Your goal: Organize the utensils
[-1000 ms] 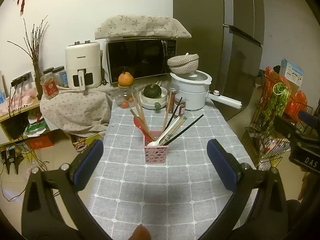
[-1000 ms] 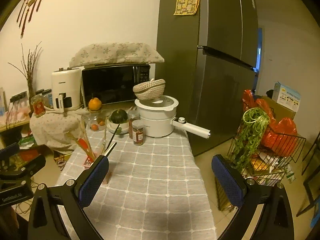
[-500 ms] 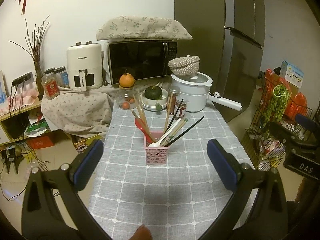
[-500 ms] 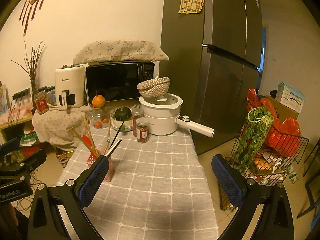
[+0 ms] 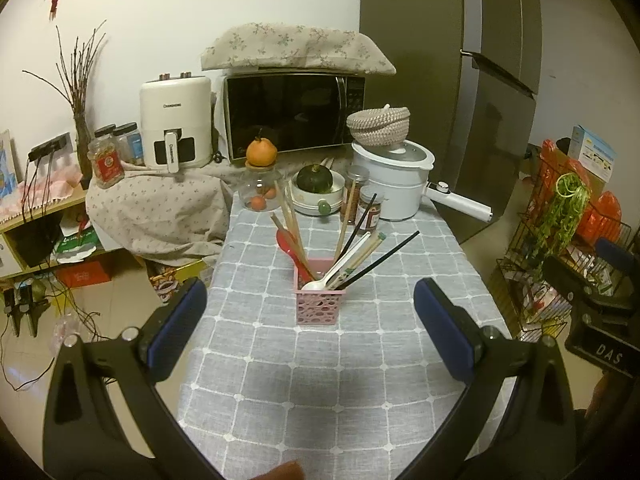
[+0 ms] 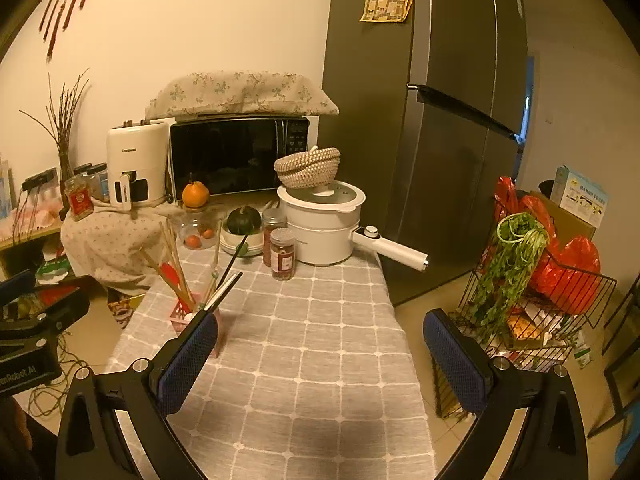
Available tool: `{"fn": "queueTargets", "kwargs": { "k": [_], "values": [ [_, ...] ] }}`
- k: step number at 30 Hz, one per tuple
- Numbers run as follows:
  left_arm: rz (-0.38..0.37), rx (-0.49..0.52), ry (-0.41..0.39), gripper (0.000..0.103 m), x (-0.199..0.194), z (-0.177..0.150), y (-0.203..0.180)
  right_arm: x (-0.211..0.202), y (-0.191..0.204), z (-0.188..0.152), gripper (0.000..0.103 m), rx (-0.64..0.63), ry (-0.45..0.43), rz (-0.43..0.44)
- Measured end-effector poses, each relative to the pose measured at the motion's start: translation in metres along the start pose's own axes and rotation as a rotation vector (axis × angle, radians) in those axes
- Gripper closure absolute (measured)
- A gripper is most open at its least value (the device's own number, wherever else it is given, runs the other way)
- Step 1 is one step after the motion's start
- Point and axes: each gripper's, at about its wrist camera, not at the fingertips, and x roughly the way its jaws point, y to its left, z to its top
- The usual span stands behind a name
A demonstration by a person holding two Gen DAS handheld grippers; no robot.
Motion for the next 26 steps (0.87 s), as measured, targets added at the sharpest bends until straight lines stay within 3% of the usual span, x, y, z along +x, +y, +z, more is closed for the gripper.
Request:
{"fn": "queueTargets", "kwargs": {
  "k": [20, 26],
  "values": [
    [-0.013, 0.003, 0.008, 0.000, 0.0024, -0.0022, -0.0036, 0.0035, 0.0012, -0.0022, 0.000, 0.003, 0.005, 0.007],
    [-0.051, -0.059, 0.029, 0.000, 0.0081, -0.0048, -0.0025, 0.0102, 0.0040, -0.0049, 0.000, 0.000, 0.017, 0.012]
  ]
}}
